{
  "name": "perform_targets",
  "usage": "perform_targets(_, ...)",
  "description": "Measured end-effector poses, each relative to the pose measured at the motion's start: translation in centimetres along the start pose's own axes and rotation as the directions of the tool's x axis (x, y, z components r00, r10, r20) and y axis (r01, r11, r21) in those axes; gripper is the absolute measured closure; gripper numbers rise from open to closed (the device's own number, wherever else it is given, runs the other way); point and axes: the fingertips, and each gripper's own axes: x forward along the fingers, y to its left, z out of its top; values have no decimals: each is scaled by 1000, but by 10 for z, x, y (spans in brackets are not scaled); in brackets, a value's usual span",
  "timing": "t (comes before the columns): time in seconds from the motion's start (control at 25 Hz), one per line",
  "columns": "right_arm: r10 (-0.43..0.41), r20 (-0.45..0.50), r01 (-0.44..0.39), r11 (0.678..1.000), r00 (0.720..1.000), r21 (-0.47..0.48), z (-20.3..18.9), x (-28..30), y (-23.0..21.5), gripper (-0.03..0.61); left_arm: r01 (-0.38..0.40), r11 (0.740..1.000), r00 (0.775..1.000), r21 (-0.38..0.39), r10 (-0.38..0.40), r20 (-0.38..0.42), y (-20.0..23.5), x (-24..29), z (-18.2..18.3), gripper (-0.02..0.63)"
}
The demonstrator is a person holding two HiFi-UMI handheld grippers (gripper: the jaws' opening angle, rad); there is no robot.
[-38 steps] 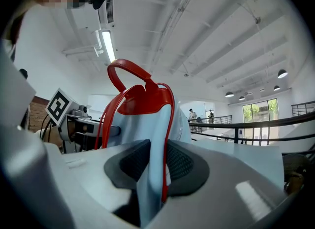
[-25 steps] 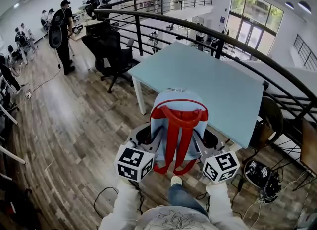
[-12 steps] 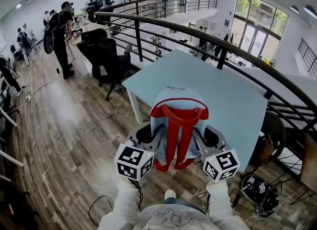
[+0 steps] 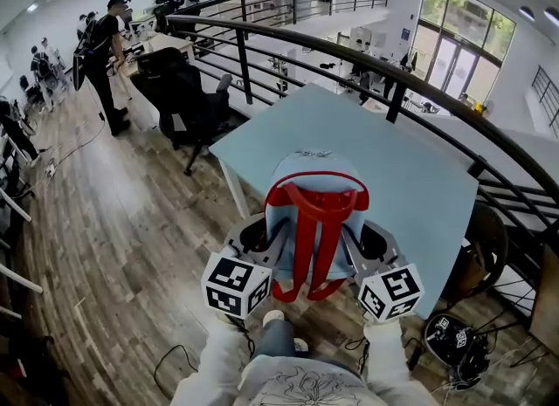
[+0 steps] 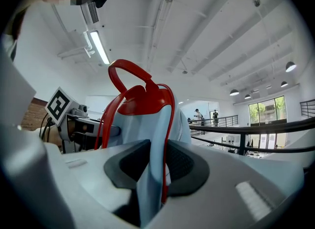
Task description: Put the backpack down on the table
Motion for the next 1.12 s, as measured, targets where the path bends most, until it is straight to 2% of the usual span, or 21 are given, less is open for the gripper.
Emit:
perform_targets(0.6, -34, -20, 34, 999, 999, 10, -11, 56, -68, 471, 37, 999, 999, -15, -37, -24, 31, 88, 2, 514)
perform_targets(1.12, -129, -16, 129, 992, 992, -15, 5, 144, -157, 471, 131, 991, 991, -5, -131, -11, 87, 211, 36, 512)
